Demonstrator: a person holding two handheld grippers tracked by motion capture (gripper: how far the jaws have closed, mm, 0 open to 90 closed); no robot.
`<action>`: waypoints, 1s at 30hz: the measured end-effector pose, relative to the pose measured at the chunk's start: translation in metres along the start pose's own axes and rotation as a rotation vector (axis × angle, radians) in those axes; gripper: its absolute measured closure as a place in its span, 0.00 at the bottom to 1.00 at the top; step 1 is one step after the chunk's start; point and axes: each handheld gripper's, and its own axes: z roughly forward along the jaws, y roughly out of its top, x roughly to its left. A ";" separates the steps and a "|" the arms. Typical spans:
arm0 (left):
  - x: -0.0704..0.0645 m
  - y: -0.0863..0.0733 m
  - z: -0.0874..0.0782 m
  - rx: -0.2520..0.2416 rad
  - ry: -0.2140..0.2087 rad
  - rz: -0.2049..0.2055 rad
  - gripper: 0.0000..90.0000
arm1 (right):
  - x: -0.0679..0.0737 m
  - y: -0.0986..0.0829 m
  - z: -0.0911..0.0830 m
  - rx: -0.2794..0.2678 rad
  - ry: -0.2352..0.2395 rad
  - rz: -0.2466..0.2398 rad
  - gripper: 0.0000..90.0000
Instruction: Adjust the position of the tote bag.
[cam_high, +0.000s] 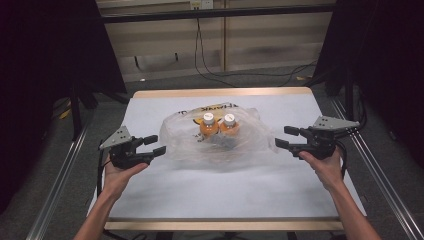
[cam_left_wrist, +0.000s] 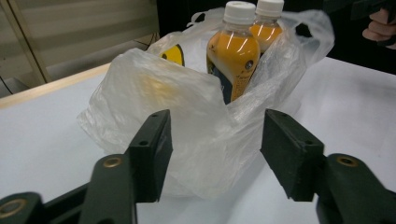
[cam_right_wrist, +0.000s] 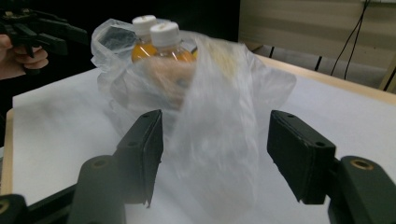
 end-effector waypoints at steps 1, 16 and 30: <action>0.000 0.002 0.001 0.001 -0.004 0.011 0.50 | 0.001 0.003 -0.002 -0.005 0.004 -0.003 0.41; -0.004 0.043 0.080 0.113 -0.068 0.108 0.83 | 0.008 0.058 0.077 0.108 0.130 -0.103 0.95; 0.009 0.033 0.122 0.268 -0.069 0.107 0.90 | 0.004 0.063 0.132 0.243 0.116 -0.134 1.00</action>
